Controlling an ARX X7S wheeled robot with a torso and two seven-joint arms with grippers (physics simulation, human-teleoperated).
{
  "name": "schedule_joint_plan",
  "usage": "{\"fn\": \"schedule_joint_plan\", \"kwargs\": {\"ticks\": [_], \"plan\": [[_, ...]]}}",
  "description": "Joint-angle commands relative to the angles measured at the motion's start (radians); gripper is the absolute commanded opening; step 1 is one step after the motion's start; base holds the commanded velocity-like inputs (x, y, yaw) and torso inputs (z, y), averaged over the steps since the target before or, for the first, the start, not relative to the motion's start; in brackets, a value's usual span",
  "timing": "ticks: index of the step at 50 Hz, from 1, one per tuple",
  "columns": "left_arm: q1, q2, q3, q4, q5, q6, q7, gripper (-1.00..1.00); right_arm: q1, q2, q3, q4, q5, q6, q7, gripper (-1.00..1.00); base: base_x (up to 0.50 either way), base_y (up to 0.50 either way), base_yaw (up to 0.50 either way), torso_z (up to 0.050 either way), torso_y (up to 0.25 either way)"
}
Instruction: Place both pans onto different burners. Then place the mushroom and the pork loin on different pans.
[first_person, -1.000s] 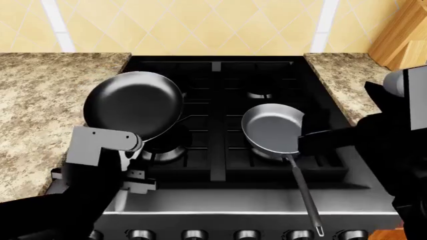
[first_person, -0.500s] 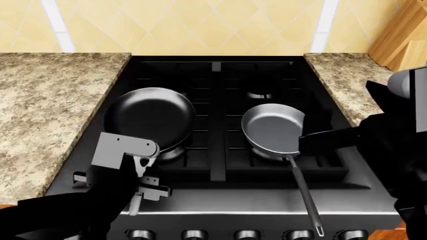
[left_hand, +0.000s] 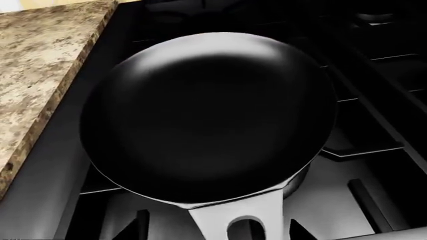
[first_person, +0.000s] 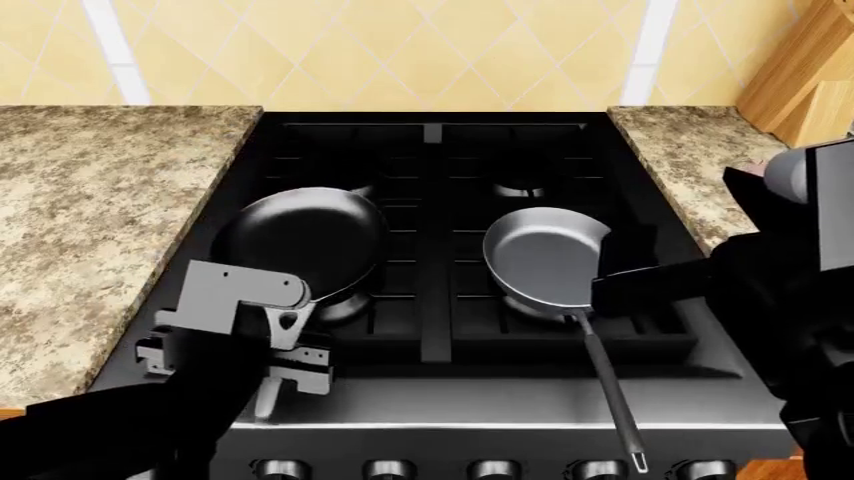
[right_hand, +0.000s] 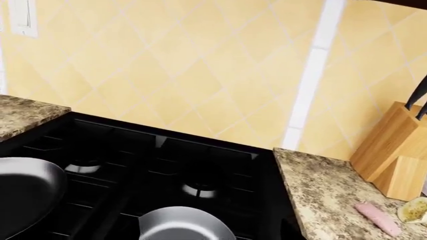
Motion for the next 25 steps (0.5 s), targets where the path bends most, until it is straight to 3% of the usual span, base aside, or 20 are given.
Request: {"fn": "schedule_joint_plan", "kwargs": {"ticks": [1,6,10,16,20,25], "plan": [[-0.003,-0.015,-0.014,0.036,-0.033,-0.007,-0.028,1.00,-0.002,-0.003,-0.006,0.001,-0.008,-0.002,-0.005,1.00,0.00,0.00,0.00,0.000,0.000],[-0.046,-0.034,-0.060,0.110,-0.141,-0.033,-0.099,1.00,-0.001,-0.005,-0.010,0.003,-0.013,-0.003,-0.008,1.00,0.00,0.00,0.00,0.000,0.000],[-0.148,-0.072,-0.115,0.211,-0.354,-0.046,-0.243,1.00,0.002,-0.006,-0.012,0.002,-0.012,-0.004,-0.006,1.00,0.00,0.00,0.00,0.000,0.000],[-0.229,-0.111,-0.141,0.256,-0.491,-0.022,-0.338,1.00,0.004,-0.007,-0.014,0.000,-0.011,-0.007,-0.004,1.00,0.00,0.00,0.00,0.000,0.000],[-0.253,-0.127,-0.161,0.281,-0.533,-0.001,-0.364,1.00,0.004,-0.007,-0.015,0.000,-0.014,-0.009,-0.002,1.00,0.00,0.00,0.00,0.000,0.000],[-0.253,-0.127,-0.225,0.335,-0.485,0.029,-0.312,1.00,-0.008,-0.004,-0.006,0.000,-0.018,-0.020,0.003,1.00,0.00,0.00,0.00,0.000,0.000]]}}
